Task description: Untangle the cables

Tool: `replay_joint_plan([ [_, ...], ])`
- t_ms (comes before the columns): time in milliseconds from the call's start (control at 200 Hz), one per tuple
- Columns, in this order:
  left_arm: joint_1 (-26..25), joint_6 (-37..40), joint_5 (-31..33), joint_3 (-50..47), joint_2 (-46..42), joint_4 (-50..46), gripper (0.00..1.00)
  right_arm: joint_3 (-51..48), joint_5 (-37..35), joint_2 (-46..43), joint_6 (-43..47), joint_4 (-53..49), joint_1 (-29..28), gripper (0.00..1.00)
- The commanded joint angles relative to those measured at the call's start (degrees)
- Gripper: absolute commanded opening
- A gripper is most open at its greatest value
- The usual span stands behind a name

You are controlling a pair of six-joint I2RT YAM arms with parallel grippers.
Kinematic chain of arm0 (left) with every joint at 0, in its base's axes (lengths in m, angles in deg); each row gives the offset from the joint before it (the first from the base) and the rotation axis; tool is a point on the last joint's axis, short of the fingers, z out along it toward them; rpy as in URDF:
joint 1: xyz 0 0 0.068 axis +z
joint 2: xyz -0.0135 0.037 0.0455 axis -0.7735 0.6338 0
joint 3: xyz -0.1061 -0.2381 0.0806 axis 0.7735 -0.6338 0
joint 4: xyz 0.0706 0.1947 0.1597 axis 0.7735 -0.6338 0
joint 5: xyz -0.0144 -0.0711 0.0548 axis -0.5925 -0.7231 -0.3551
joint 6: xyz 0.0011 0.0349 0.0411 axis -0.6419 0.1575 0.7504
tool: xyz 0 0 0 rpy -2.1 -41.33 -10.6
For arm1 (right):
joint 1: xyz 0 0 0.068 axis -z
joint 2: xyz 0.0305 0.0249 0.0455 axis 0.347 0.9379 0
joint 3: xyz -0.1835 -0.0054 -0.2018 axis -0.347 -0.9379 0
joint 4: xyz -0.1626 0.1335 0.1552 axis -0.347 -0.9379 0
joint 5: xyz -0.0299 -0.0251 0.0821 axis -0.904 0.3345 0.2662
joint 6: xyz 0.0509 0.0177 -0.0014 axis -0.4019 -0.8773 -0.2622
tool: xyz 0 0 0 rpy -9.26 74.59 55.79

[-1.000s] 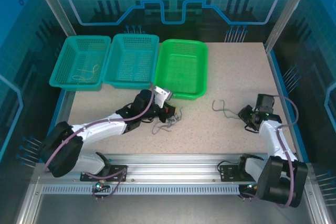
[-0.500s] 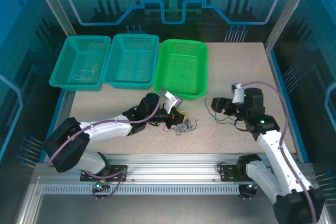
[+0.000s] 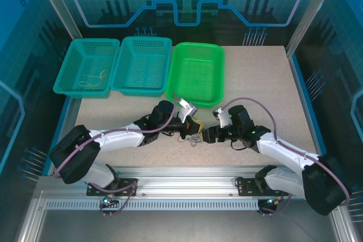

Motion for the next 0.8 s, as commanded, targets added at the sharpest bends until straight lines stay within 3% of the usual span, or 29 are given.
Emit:
replay_joint_plan([
  [0,-0.30,1.68,-1.95,0.66,-1.40,2.04,0.00,0.35,1.13,4.61,-0.48,8.07,-1.45,0.64],
  [45,-0.24,1.81,-1.97,0.53,-1.93,1.94,0.00,0.37,1.03,6.62,-0.94,10.42,-1.82,0.61],
  [140,-0.23,1.99,-2.17,0.01,-3.07,1.84,0.00,1.20,-2.23,10.09,-2.40,12.96,-2.56,0.47],
  [320,-0.27,3.04,-1.14,-2.05,-6.89,0.66,0.00,2.39,-11.70,12.39,-5.84,10.32,-2.48,0.00],
  [375,-0.17,3.70,1.04,-2.82,-8.89,-1.30,0.00,2.81,-14.94,12.18,-6.83,7.41,-2.28,0.00],
  [455,0.17,4.42,6.52,-3.34,-12.02,-6.52,0.09,3.49,-18.60,11.29,-7.85,2.46,-1.59,0.00],
  [650,4.24,4.38,16.67,-4.93,-21.52,-17.67,0.02,5.34,-32.28,8.13,-16.92,-15.76,3.63,0.00],
  [795,7.51,3.62,22.28,-6.00,-29.24,-21.85,0.00,2.19,-35.17,3.34,-23.07,-19.72,10.57,0.00],
])
